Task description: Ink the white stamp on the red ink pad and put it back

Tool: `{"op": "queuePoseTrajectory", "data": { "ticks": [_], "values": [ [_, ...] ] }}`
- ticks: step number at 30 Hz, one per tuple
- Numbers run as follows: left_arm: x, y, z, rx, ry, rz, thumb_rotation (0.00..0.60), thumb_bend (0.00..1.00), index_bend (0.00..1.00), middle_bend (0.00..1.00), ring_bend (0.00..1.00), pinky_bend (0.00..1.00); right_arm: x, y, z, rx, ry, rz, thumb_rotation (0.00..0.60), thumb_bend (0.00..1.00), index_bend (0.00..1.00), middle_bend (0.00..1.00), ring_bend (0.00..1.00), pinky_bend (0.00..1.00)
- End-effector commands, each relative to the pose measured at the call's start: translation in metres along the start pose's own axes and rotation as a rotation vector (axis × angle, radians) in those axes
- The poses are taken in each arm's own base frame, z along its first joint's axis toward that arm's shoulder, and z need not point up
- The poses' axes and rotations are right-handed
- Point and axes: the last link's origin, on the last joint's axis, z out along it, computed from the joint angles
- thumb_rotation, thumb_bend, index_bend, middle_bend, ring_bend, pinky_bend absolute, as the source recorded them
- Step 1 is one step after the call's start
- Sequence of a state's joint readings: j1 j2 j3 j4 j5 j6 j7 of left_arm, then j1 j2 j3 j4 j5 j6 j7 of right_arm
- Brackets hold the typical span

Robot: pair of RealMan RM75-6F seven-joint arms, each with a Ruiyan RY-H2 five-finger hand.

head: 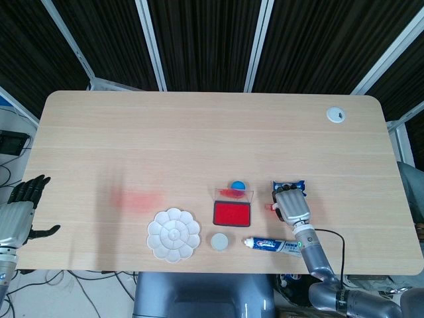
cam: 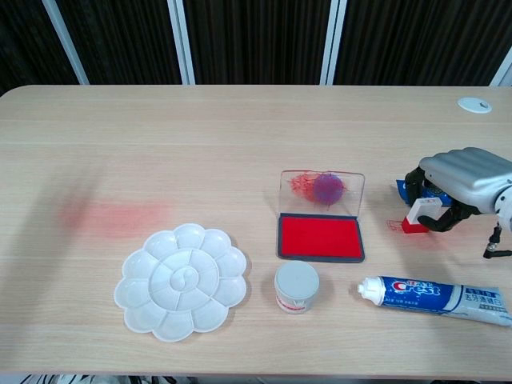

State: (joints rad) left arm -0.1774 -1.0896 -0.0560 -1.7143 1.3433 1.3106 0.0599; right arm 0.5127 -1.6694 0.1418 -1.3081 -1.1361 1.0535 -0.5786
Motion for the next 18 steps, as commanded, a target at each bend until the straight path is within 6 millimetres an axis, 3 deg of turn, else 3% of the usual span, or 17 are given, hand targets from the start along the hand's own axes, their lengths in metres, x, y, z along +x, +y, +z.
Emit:
{"op": "queuePoseTrajectory", "data": {
  "ticks": [1, 12, 18],
  "values": [
    [-0.0001, 0.0000, -0.0001, 0.000, -0.001, 0.000, 0.600, 0.03, 0.00, 0.00, 0.00, 0.00, -0.0002, 0.0000, 0.0000, 0.001, 0.000, -0.002, 0.600, 0.45, 0.55, 0.42, 0.32, 0.32],
    [-0.0005, 0.0001, -0.0002, 0.002, -0.004, -0.001, 0.600, 0.03, 0.00, 0.00, 0.00, 0.00, 0.0027, -0.0001, -0.0009, 0.007, 0.016, 0.006, 0.600, 0.52, 0.63, 0.49, 0.39, 0.41],
    [-0.0006, 0.0002, -0.0002, 0.003, -0.005, -0.001, 0.600, 0.03, 0.00, 0.00, 0.00, 0.00, 0.0059, 0.0014, -0.0019, 0.007, 0.031, 0.007, 0.600, 0.55, 0.65, 0.52, 0.42, 0.41]
  ]
}}
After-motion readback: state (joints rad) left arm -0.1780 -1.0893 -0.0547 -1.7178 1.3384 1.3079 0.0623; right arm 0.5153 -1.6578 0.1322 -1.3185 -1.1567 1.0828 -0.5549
